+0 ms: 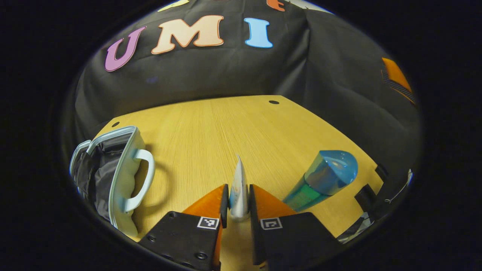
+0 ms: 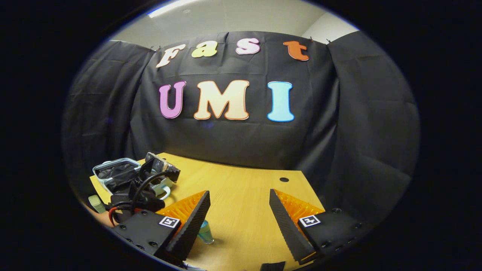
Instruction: First open the suitcase, pack the skin care products into it, and then close the suitcase.
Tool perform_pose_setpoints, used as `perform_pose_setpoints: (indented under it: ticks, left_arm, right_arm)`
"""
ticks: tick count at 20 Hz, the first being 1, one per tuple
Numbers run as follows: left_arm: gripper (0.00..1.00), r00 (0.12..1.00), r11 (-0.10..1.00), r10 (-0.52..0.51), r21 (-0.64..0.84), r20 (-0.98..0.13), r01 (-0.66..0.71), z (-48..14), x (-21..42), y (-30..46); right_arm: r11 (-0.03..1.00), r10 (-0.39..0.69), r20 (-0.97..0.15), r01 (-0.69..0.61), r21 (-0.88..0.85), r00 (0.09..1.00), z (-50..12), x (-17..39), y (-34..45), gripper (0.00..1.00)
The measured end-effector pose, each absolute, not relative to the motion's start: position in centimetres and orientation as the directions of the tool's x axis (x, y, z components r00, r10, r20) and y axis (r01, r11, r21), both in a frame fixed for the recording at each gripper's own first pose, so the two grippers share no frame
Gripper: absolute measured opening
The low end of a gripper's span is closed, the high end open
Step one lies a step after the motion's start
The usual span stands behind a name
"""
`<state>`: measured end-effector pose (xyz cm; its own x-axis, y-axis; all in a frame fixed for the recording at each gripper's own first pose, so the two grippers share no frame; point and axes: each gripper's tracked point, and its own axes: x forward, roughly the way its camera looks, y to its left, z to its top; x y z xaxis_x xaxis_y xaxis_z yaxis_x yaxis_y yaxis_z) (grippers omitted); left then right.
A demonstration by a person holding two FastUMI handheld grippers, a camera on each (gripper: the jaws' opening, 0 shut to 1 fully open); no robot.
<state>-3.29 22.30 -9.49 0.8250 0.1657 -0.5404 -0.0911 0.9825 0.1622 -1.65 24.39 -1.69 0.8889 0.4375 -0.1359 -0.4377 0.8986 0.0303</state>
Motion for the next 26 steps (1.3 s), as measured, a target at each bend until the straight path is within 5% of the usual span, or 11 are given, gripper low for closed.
perform_pose_setpoints:
  ticks: [4,16,19,22,26]
  left_arm:
    - [0.16,0.808,0.989,0.150,0.102,-0.570,-0.111,-8.5,-4.2,22.7]
    - [0.16,0.813,0.950,0.312,0.170,-0.491,-0.261,0.2,-9.4,28.3]
    - [0.16,0.787,0.932,0.363,0.182,-0.499,-0.315,0.6,-11.6,30.0]
    - [0.16,0.740,0.900,0.434,0.203,-0.514,-0.387,1.0,-13.9,32.7]
    - [0.16,0.667,0.870,0.481,0.218,-0.569,-0.442,1.4,-16.5,37.3]
  right_arm:
    - [0.860,0.506,-0.181,-0.509,0.034,0.843,-4.6,-2.3,26.9,0.99]
    - [0.741,0.634,-0.416,-0.666,0.085,0.652,-18.2,-4.4,32.8,0.99]
    - [0.728,0.643,-0.450,-0.676,0.110,0.619,-20.1,-4.4,33.7,0.86]
    - [0.749,0.624,-0.473,-0.649,0.133,0.623,-20.0,-3.5,33.9,0.44]
    - [0.753,0.626,-0.522,-0.623,0.211,0.579,-19.1,-3.9,35.0,0.41]
